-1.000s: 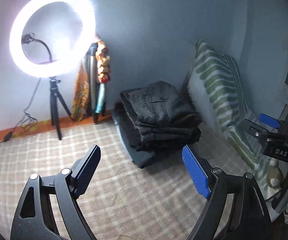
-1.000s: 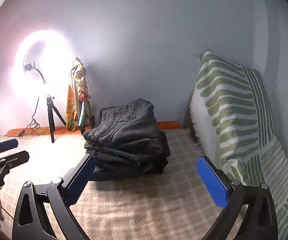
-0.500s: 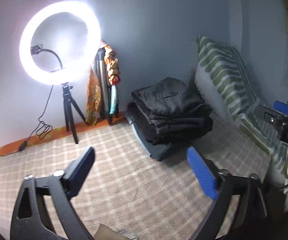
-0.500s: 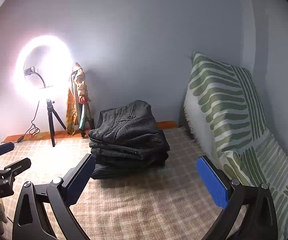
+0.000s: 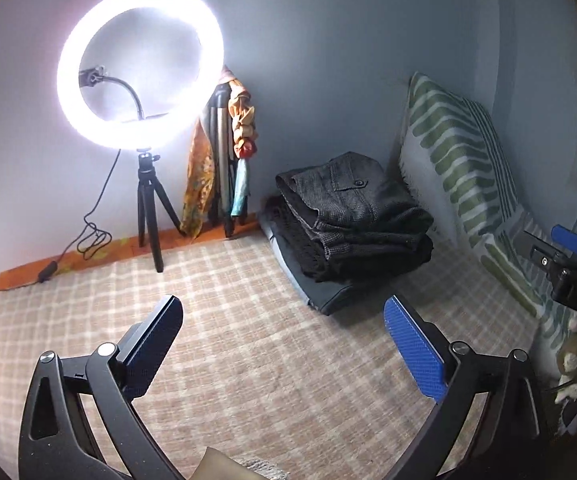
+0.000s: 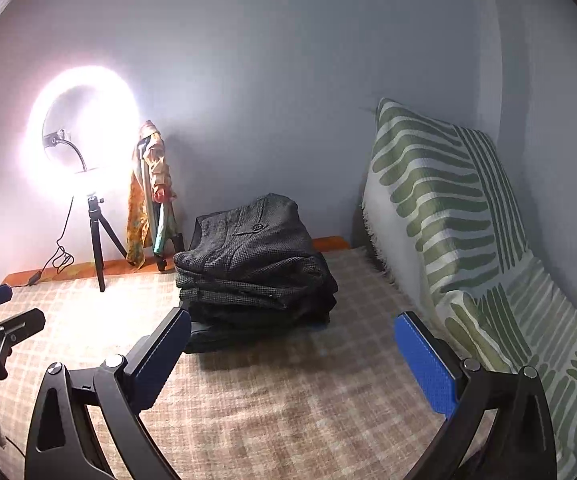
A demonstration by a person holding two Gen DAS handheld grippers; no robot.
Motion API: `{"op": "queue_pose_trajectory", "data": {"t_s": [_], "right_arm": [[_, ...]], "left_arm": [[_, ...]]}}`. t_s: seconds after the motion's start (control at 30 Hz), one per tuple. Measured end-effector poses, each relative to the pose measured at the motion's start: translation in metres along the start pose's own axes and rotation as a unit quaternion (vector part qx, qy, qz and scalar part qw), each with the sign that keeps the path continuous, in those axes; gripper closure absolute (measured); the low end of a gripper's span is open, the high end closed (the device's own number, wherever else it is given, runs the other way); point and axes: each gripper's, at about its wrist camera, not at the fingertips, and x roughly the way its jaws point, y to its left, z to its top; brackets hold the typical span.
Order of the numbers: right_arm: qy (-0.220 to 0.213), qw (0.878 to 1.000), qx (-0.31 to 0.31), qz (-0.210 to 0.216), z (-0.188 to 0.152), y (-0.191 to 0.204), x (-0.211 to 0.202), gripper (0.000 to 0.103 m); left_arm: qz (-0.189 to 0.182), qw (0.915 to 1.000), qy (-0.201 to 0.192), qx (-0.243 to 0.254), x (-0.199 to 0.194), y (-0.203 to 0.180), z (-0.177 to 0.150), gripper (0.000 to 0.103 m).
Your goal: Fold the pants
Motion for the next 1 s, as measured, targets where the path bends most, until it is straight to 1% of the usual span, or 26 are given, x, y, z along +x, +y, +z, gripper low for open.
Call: {"op": "queue_pose_trajectory", "data": {"t_s": [0.1, 0.27, 0.5, 1.0], "right_arm": [[-0.002, 1.0, -0.002, -0.001, -0.0005, 0.0022, -0.0004, 0.0], [-0.003, 1.0, -0.003, 0.001, -0.0008, 0.0041, 0.0001, 0.0], [-0.005, 1.0, -0.004, 0.0, 0.0, 0.0049, -0.0006, 0.0], [-0.003, 1.0, -0.004, 0.005, -0.0028, 0.0082, 0.0002, 0.0]], "left_arm": [[0.008, 1.0, -0.002, 0.006, -0.001, -0.0015, -0.0013, 0.002], [0.003, 1.0, 0.006, 0.008, 0.0007, -0.001, -0.002, 0.002], [0.003, 1.0, 0.002, 0.001, -0.0006, 0.0014, -0.0008, 0.002], [0.008, 1.0, 0.004, 0.004, -0.001, 0.0008, -0.0008, 0.002]]}}
